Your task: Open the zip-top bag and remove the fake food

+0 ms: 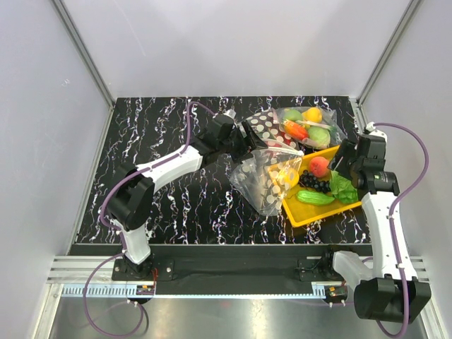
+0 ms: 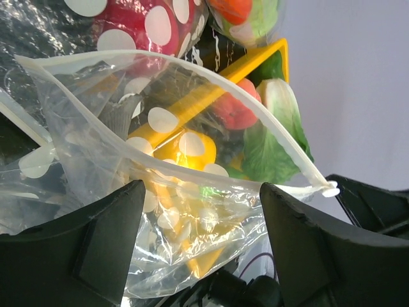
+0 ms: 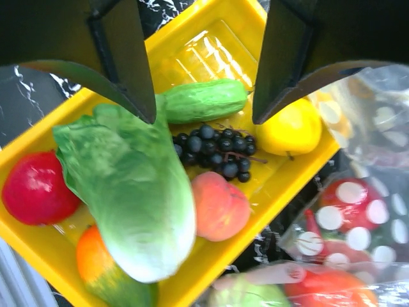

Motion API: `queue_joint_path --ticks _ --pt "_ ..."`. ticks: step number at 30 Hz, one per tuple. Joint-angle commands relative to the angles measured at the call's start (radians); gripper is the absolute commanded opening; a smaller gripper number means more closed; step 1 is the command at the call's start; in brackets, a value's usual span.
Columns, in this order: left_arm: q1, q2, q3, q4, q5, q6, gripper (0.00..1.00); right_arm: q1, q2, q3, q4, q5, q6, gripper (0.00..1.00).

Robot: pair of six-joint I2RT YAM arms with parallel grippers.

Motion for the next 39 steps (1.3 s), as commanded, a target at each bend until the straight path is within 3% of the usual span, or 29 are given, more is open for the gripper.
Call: queue_joint_path --ticks 1,5,13,14,16,17,22,23,26,35,39 --pt "-0.005 -0.03 0.04 0.023 -0.06 -0.045 0.79 0.002 -0.008 0.056 0.052 -0.097 -0.043 0.72" --pt "-0.006 -0.045 -0.005 0.065 -0.1 -0.093 0.81 0.012 0.006 0.062 0.1 -0.237 -0.046 0.77" --pt "-0.014 0.01 0.03 0.058 -0.083 -0.128 0.81 0.031 0.004 0.036 0.126 -0.291 -0.04 0.77" --pt "-0.017 0.015 0.035 0.058 -0.077 -0.116 0.77 0.031 -0.005 0.032 0.125 -0.291 -0.04 0.77" --pt "-0.02 0.029 0.04 0.058 -0.053 -0.107 0.55 0.032 -0.011 0.021 0.123 -0.285 -0.045 0.77" --pt "-0.024 0.033 0.04 0.06 -0.043 -0.107 0.48 0.032 -0.017 0.018 0.119 -0.283 -0.049 0.77" --pt "-0.029 0.05 0.02 0.074 0.03 -0.104 0.24 0.034 -0.025 0.013 0.12 -0.279 -0.054 0.77" --pt "-0.029 0.049 0.011 0.097 0.047 -0.099 0.13 0.034 -0.022 0.015 0.123 -0.28 -0.054 0.77" --pt "-0.029 0.024 -0.011 0.12 0.082 -0.079 0.0 0.034 -0.007 0.058 0.123 -0.294 -0.058 0.77" --pt "-0.02 -0.074 -0.095 0.239 0.248 0.047 0.0 0.089 0.084 0.3 0.095 -0.429 -0.108 0.74" --pt "-0.017 -0.117 -0.117 0.235 0.271 0.105 0.0 0.136 0.154 0.394 0.077 -0.596 -0.121 0.57"
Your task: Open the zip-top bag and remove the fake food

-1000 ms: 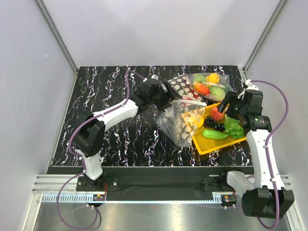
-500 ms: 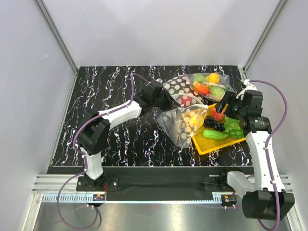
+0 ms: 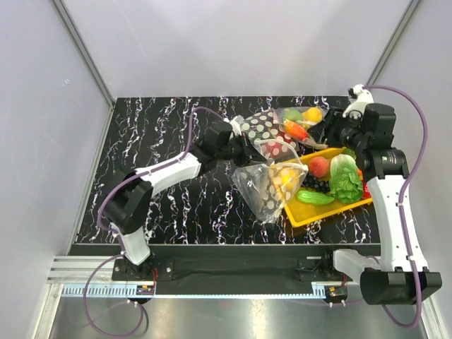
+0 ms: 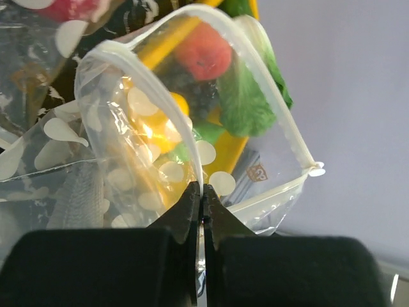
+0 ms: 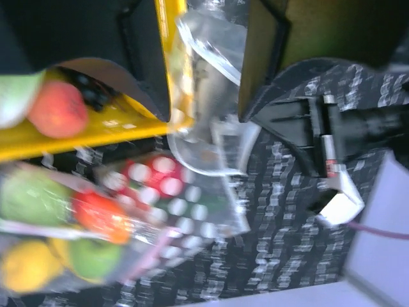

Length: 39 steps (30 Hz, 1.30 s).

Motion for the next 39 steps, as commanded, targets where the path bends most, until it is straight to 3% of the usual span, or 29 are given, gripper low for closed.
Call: queue_joint_path --ticks 1,8,19,24,37,39 --pt "0.002 -0.094 -0.011 0.083 0.085 0.085 0.0 0.055 0.058 0.095 -0.01 -0.191 -0.038 0.51" --pt "0.002 -0.134 -0.016 0.06 0.075 0.14 0.0 0.181 0.141 0.062 -0.07 -0.261 -0.055 0.4" --pt "0.002 -0.148 -0.011 0.021 0.072 0.206 0.0 0.251 0.184 -0.058 -0.219 -0.246 -0.133 0.37" --pt "0.002 -0.143 -0.02 0.039 0.107 0.246 0.0 0.287 0.224 -0.129 -0.154 -0.12 -0.086 0.37" --pt "0.002 -0.189 -0.112 0.001 0.115 0.402 0.0 0.372 0.426 -0.172 0.074 -0.118 0.042 0.4" --pt "0.002 -0.201 -0.117 -0.021 0.099 0.419 0.09 0.376 0.445 -0.181 0.091 -0.126 0.06 0.4"
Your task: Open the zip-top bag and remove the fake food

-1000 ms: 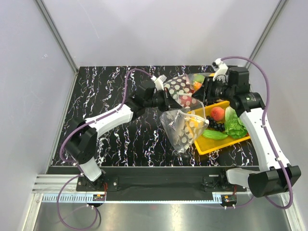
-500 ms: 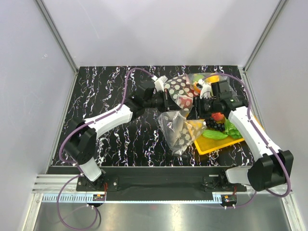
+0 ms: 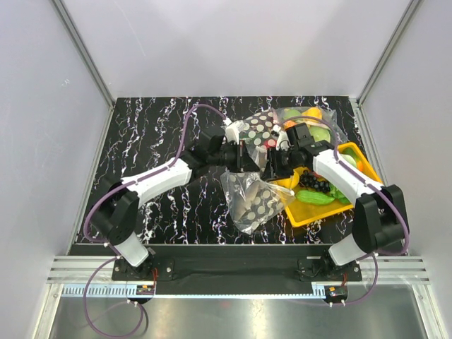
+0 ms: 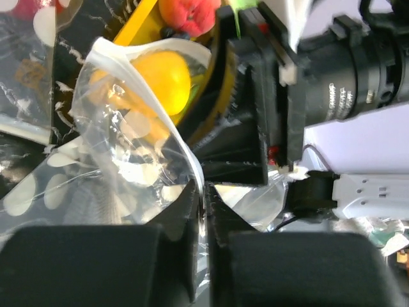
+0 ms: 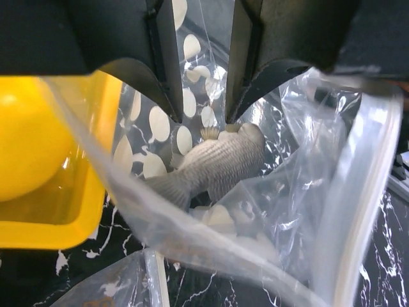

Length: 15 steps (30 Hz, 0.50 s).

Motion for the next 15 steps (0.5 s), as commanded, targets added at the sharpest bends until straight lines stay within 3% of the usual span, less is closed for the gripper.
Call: queue_joint_path --ticks 1,3,7,11,15 --pt "0.001 -0.087 -0.009 -0.006 -0.033 0.091 0.23 0.016 0.031 -0.01 0.102 -0.013 0.053 0.4" --pt "0.001 -0.122 -0.009 -0.043 -0.085 0.121 0.53 0.019 0.042 -0.014 0.107 -0.016 0.064 0.4" --pt "0.002 -0.275 -0.05 -0.128 -0.296 0.168 0.75 0.02 0.052 -0.02 0.114 -0.013 0.075 0.4" --pt "0.001 -0.389 -0.165 -0.203 -0.514 0.118 0.89 0.027 0.058 -0.023 0.122 -0.022 0.096 0.41" --pt "0.001 -0.369 -0.242 -0.272 -0.509 0.078 0.89 0.042 0.075 -0.025 0.128 -0.019 0.122 0.44"
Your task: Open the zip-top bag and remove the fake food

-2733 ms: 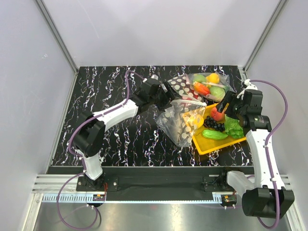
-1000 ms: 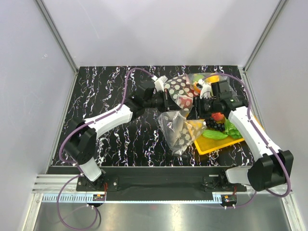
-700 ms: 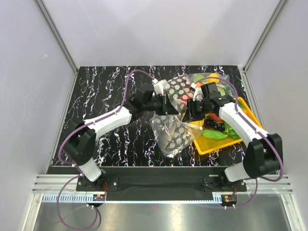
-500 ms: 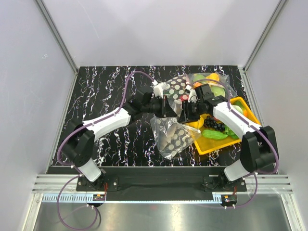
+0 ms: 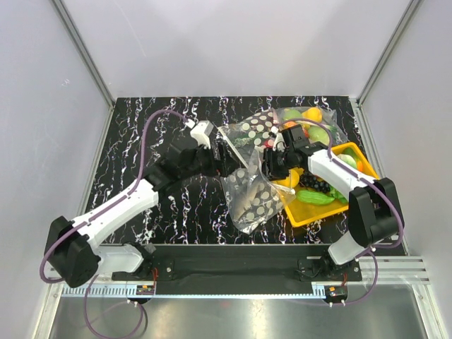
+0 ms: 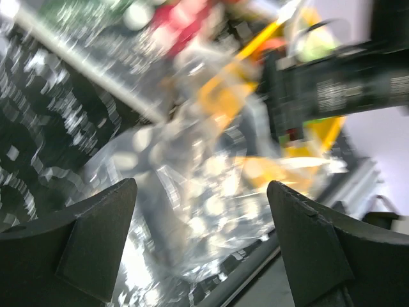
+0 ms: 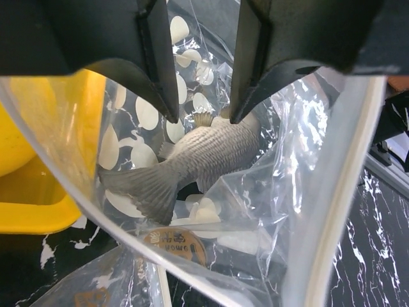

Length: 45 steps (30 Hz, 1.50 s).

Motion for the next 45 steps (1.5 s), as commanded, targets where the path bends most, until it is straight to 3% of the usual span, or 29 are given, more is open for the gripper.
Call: queue_joint_path --ticks 1,9,17,18,19,28,32,45 --pt "0.0 0.057 -0.087 -0.07 -0.083 -0.065 0.89 0.025 0.022 -0.001 0.035 -0.013 0.037 0.45" --pt "0.0 0.157 -0.17 -0.043 -0.074 -0.168 0.89 0.071 0.05 0.0 0.044 -0.011 0.095 0.52" --pt "0.0 0.244 -0.217 0.147 0.02 -0.19 0.88 0.109 0.091 0.009 0.047 0.017 0.132 0.54" --pt "0.0 0.257 -0.221 0.185 0.035 -0.19 0.86 0.11 0.096 0.006 0.049 0.017 0.143 0.55" --pt "0.0 0.281 -0.231 0.225 0.07 -0.19 0.7 0.114 0.104 0.0 0.058 0.021 0.154 0.55" --pt "0.0 0.37 -0.236 0.304 0.17 -0.201 0.29 0.117 0.147 0.009 0.03 0.082 0.169 0.63" --pt "0.0 0.406 -0.207 0.301 0.203 -0.19 0.03 0.119 0.167 0.016 0.03 0.092 0.177 0.66" --pt "0.0 0.439 -0.159 0.298 0.221 -0.169 0.0 0.168 0.271 0.014 0.007 0.133 0.169 0.65"
